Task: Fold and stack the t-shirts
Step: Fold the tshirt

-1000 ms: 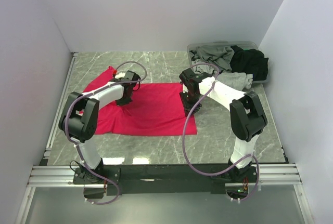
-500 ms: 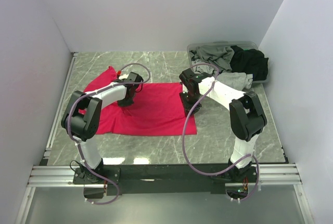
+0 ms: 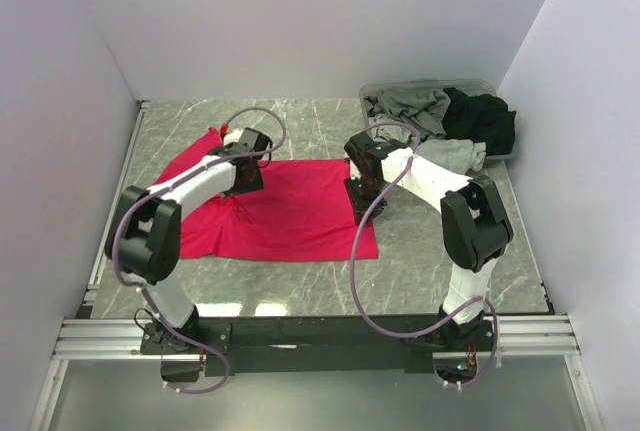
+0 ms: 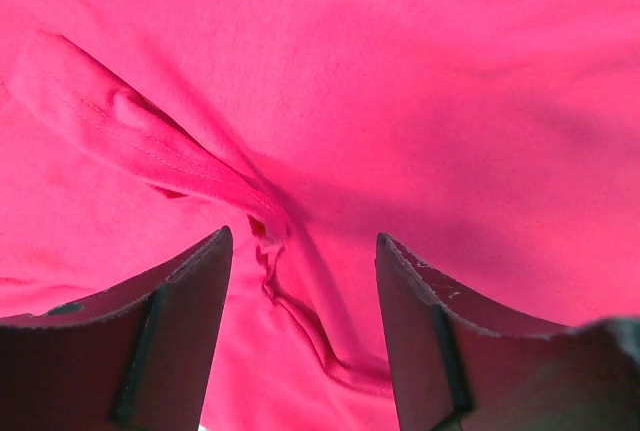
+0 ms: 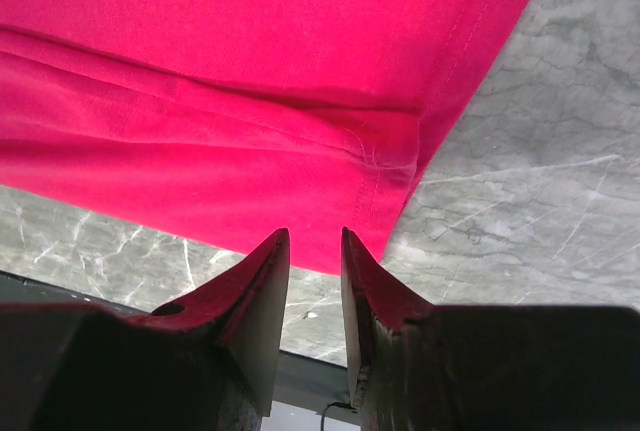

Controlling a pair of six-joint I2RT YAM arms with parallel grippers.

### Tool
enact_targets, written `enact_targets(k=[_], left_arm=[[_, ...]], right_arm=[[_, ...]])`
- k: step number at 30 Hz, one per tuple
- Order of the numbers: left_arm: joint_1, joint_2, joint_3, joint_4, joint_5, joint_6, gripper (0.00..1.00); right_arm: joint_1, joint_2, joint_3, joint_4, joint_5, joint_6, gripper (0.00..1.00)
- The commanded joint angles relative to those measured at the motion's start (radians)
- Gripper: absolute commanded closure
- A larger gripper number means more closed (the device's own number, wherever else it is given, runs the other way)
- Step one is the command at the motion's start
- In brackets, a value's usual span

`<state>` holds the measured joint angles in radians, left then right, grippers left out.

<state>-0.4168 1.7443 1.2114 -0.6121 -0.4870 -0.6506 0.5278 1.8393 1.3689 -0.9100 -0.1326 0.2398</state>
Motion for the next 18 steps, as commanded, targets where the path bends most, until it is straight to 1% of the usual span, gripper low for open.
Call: enact_targets(k=[1, 5, 7, 8, 11, 12, 15, 18], left_arm=[[0.003, -0.098, 0.019, -0.005, 0.034, -0.041, 0.35], [0.039, -0.176, -0.044, -0.002, 0.100, -0.084, 0.32], [0.090, -0.207, -0.108, 0.033, 0.140, -0.102, 0.32], [0.131, -0.236, -0.133, 0.050, 0.193, -0.118, 0.32], [0.211, -0.282, -0.213, 0.124, 0.267, -0.130, 0.32], [0.228, -0.292, -0.242, 0.147, 0.316, -0.132, 0.31], [0.277, -0.301, -0.271, 0.210, 0.381, -0.127, 0.30], [0.314, -0.289, -0.286, 0.251, 0.404, -0.126, 0.29]], right_arm=[[0.004, -0.009, 0.015, 0.005, -0.019, -0.020, 0.65], [0.018, -0.002, 0.021, 0.006, -0.021, -0.028, 0.65], [0.023, 0.001, 0.022, 0.005, -0.018, -0.031, 0.65], [0.027, 0.003, 0.024, 0.005, -0.018, -0.031, 0.65], [0.032, 0.006, 0.029, 0.002, -0.018, -0.036, 0.65], [0.034, 0.006, 0.029, 0.002, -0.018, -0.036, 0.65], [0.037, 0.006, 0.027, 0.003, -0.019, -0.036, 0.65], [0.038, 0.003, 0.025, 0.003, -0.018, -0.036, 0.65]])
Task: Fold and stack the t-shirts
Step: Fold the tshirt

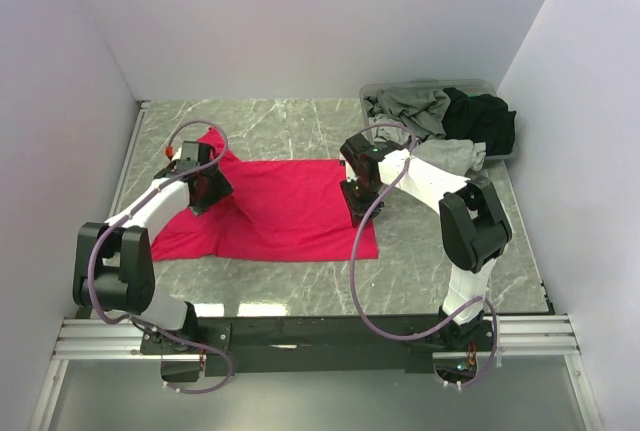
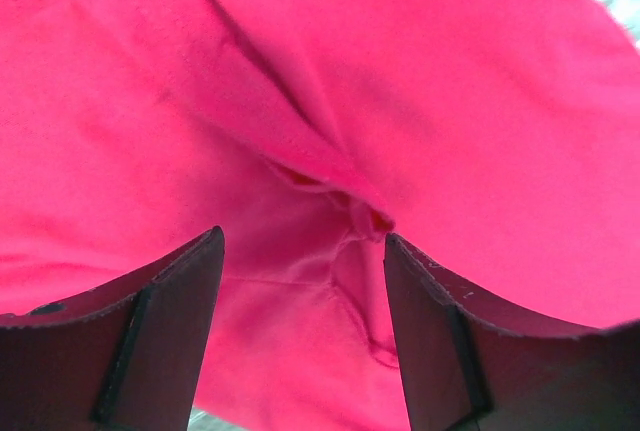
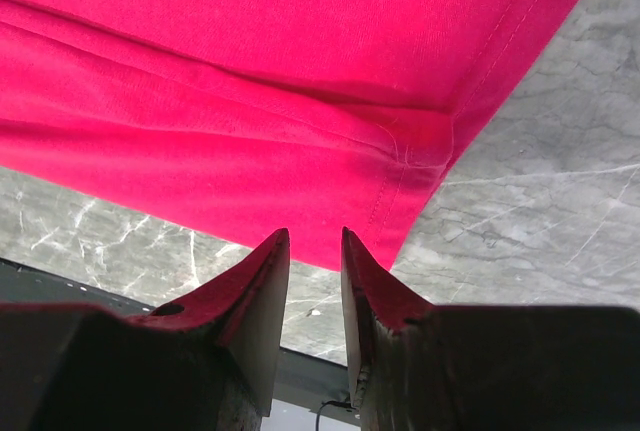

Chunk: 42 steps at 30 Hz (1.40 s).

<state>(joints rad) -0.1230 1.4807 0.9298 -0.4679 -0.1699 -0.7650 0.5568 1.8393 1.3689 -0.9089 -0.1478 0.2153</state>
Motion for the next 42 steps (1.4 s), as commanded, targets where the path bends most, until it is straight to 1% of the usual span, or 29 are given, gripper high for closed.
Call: enact_targets(k=[1, 5, 10, 19, 30, 42], left_arm=[[0.028, -0.017, -0.005, 0.113, 0.093, -0.011, 0.29], [0.065, 0.018, -0.009, 0.130, 0.078, -0.003, 0.29], [0.074, 0.041, -0.016, 0.167, 0.052, 0.044, 0.29], [0.097, 0.084, -0.011, 0.170, 0.050, 0.055, 0.29], [0.111, 0.184, 0.061, 0.179, 0.026, 0.113, 0.29], [0.114, 0.259, 0.145, 0.184, 0.012, 0.138, 0.30]], right_arm=[[0.009, 0.002, 0.025, 0.002, -0.003, -0.011, 0.65], [0.012, -0.003, 0.021, 0.004, 0.001, -0.010, 0.65], [0.014, -0.006, 0.019, 0.001, 0.002, -0.010, 0.65], [0.014, 0.001, 0.025, -0.002, 0.007, -0.011, 0.65], [0.014, 0.005, 0.030, -0.012, 0.013, -0.013, 0.65], [0.012, 0.020, 0.041, -0.022, 0.017, -0.016, 0.65]])
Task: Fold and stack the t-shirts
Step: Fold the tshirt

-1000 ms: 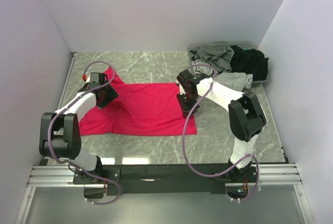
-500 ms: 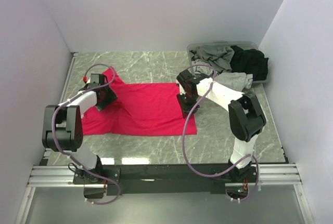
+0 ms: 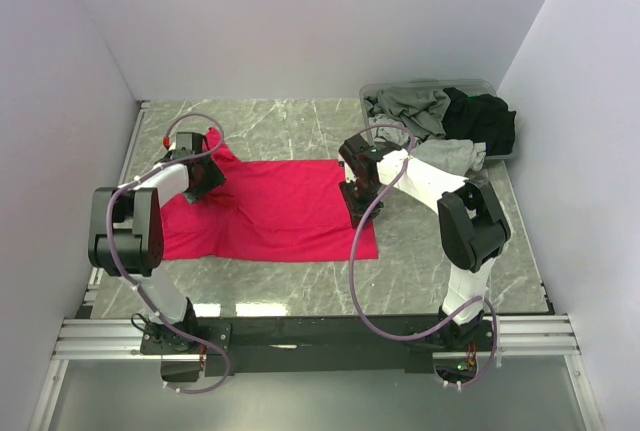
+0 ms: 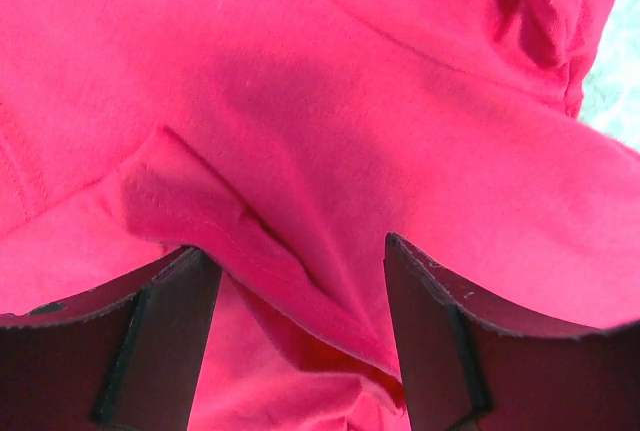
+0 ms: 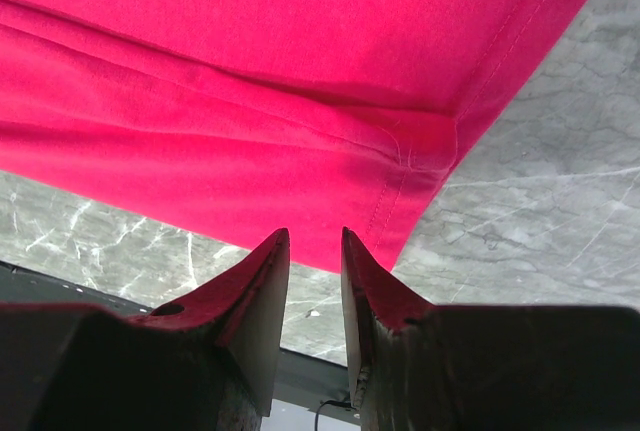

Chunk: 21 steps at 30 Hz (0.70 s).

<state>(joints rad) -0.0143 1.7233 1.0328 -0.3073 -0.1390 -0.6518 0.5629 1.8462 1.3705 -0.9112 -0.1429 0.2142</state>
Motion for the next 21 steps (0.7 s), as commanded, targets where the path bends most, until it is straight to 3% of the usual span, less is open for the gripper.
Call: enact_targets(k=[1, 21], left_arm=[[0.004, 0.021, 0.047, 0.025, -0.017, 0.026, 0.30], [-0.035, 0.082, 0.141, 0.088, 0.079, 0.034, 0.31]], right_arm=[[0.008, 0.013, 0.039, -0.020, 0.012, -0.015, 0.65], [0.008, 0.024, 0.047, -0.028, 0.016, -0.013, 0.65]])
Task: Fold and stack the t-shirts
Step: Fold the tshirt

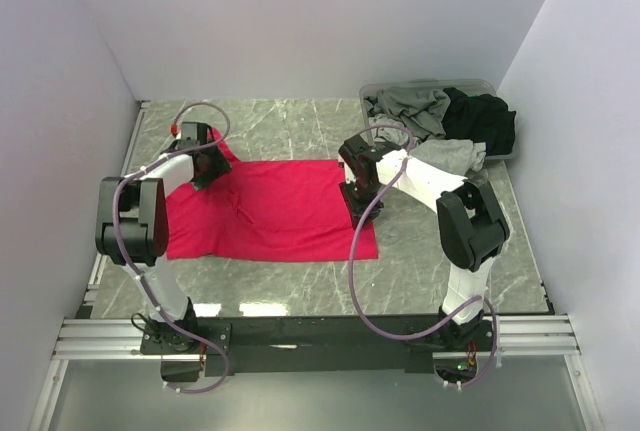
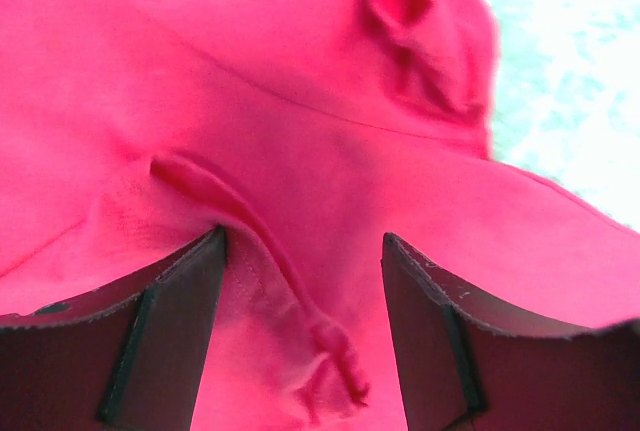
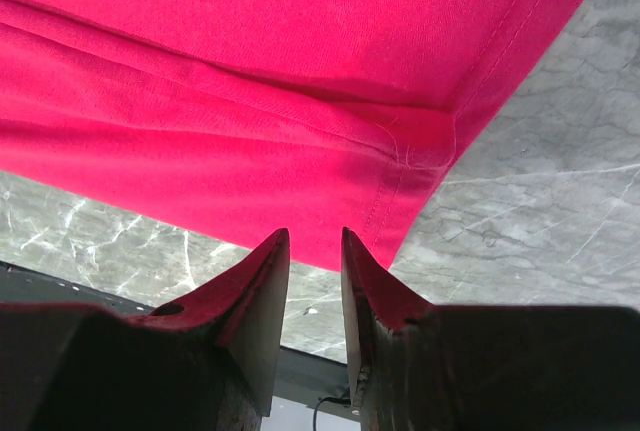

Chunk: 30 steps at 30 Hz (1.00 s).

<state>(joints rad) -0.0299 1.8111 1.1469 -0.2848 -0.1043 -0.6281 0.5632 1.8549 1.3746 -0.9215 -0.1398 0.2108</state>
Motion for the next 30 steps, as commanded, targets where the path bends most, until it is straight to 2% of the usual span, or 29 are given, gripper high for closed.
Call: enact_targets(k=[1, 8, 14, 19, 24, 30], left_arm=[[-0.024, -0.007, 0.024, 0.079, 0.052, 0.007, 0.31], [-0.038, -0.009, 0.063, 0.001, -0.006, -0.010, 0.31], [-0.036, -0.042, 0.099, -0.126, -0.164, -0.024, 0.29], [-0.024, -0.122, 0.067, -0.197, -0.259, -0.054, 0.26], [-0.016, -0.226, 0.004, -0.218, -0.249, -0.099, 0.25], [-0.015, -0.341, -0.143, -0.231, -0.196, -0.179, 0.25]], right_arm=[[0.009, 0.012, 0.043, -0.016, 0.014, -0.010, 0.65], [0.009, 0.001, 0.041, -0.011, 0.020, -0.008, 0.65], [0.009, -0.003, 0.041, -0.008, 0.020, -0.011, 0.65], [0.007, -0.003, 0.041, -0.002, 0.016, -0.013, 0.65], [0.007, -0.002, 0.037, 0.018, 0.017, -0.022, 0.65], [0.009, 0.007, 0.041, 0.045, 0.016, -0.033, 0.65]])
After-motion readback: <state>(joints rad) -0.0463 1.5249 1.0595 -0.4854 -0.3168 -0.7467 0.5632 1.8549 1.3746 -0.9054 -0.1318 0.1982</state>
